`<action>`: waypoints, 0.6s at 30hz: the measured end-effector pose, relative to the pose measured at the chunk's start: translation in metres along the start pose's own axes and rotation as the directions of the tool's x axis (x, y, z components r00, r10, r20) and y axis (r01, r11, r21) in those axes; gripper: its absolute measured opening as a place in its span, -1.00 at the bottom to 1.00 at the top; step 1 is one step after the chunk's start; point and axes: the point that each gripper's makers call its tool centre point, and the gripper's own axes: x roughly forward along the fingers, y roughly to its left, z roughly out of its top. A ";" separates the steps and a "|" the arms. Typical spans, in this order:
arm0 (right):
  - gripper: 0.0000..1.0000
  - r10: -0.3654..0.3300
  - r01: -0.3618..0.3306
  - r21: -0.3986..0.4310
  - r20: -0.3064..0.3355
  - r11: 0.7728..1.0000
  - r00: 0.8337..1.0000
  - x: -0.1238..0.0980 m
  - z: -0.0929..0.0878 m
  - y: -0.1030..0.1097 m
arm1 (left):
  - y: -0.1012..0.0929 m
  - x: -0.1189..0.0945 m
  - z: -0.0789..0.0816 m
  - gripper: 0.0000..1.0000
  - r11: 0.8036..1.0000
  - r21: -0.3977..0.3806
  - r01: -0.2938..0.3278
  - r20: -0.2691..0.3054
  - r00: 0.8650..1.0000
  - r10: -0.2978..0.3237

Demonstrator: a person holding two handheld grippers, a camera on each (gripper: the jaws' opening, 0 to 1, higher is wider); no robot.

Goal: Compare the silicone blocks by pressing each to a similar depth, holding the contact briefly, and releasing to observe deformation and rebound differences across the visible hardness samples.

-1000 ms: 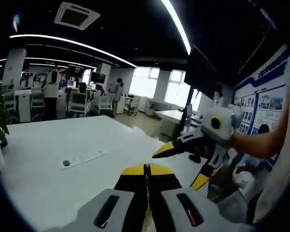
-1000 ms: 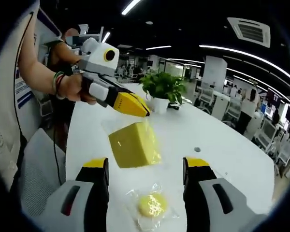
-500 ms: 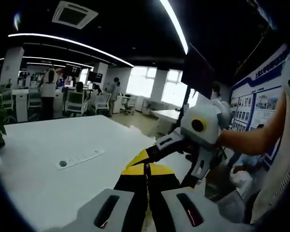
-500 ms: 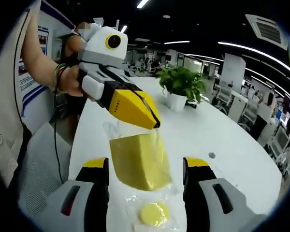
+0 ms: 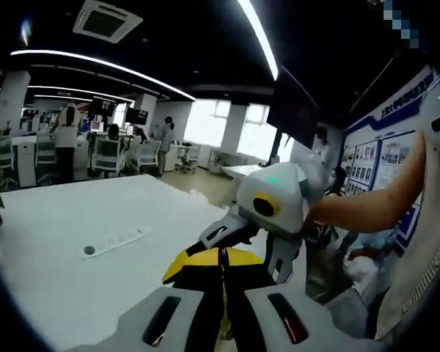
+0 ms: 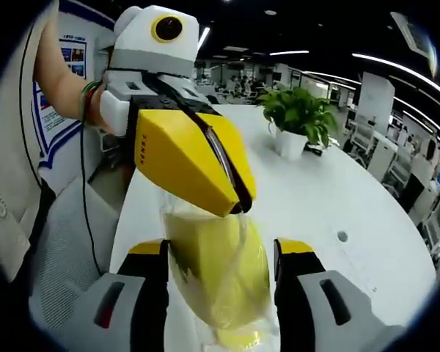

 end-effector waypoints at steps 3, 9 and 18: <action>0.02 0.012 -0.012 0.004 -0.002 1.000 1.000 0.002 0.000 0.001 | -0.001 0.000 -0.001 -1.00 1.000 -0.002 0.009 -0.004 1.000 -0.009; -0.03 0.039 -0.039 0.012 -0.013 0.999 0.999 0.005 -0.002 0.003 | -0.003 0.000 -0.003 -1.00 1.000 -0.001 0.023 -0.012 1.000 -0.023; -0.29 0.090 -0.088 0.050 -0.028 0.995 0.996 0.004 -0.003 0.011 | -0.009 0.001 -0.003 -1.00 0.999 0.023 0.045 -0.018 0.999 -0.045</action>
